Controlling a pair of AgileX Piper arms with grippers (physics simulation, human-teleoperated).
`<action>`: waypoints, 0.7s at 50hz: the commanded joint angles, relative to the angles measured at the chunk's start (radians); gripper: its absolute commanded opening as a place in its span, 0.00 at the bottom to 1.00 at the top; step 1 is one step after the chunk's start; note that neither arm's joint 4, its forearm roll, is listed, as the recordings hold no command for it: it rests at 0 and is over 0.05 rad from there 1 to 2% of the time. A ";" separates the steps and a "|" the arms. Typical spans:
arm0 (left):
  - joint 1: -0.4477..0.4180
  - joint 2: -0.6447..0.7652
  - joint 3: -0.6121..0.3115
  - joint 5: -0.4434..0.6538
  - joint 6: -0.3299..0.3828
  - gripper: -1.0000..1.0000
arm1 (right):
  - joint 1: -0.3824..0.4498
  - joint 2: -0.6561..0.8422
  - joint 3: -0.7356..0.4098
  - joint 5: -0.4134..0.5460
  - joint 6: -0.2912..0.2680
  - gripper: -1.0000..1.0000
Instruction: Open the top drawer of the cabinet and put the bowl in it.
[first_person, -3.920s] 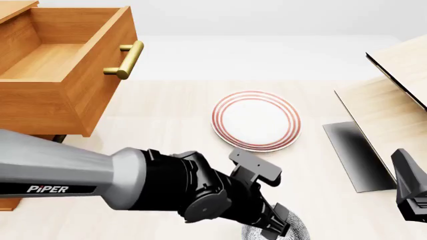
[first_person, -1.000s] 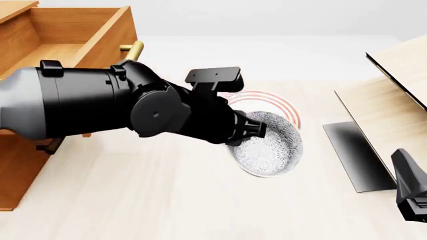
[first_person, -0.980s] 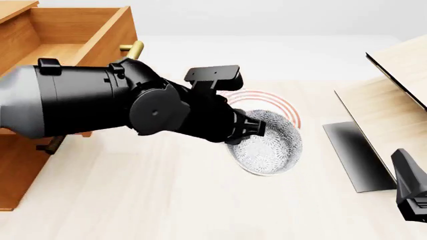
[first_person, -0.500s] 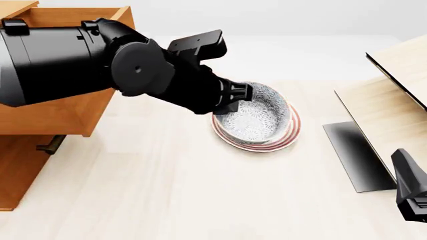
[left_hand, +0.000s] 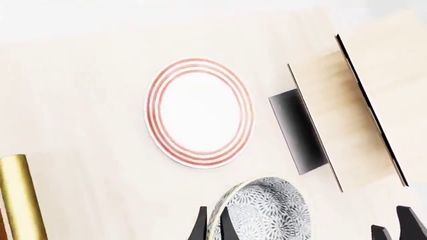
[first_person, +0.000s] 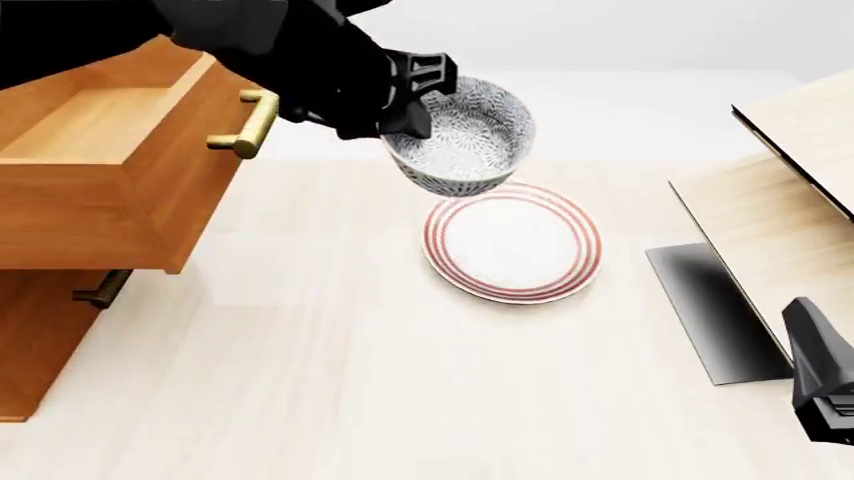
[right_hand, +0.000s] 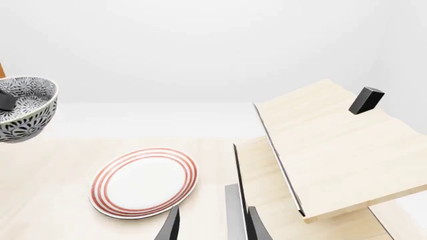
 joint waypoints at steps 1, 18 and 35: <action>0.069 -0.013 -0.084 0.090 0.023 0.00 | 0.000 -0.001 0.001 0.000 0.001 1.00; 0.152 -0.018 -0.205 0.196 0.046 0.00 | 0.002 -0.003 0.001 0.000 -0.001 1.00; 0.248 -0.076 -0.217 0.234 0.039 0.00 | 0.005 -0.005 0.000 -0.001 -0.005 1.00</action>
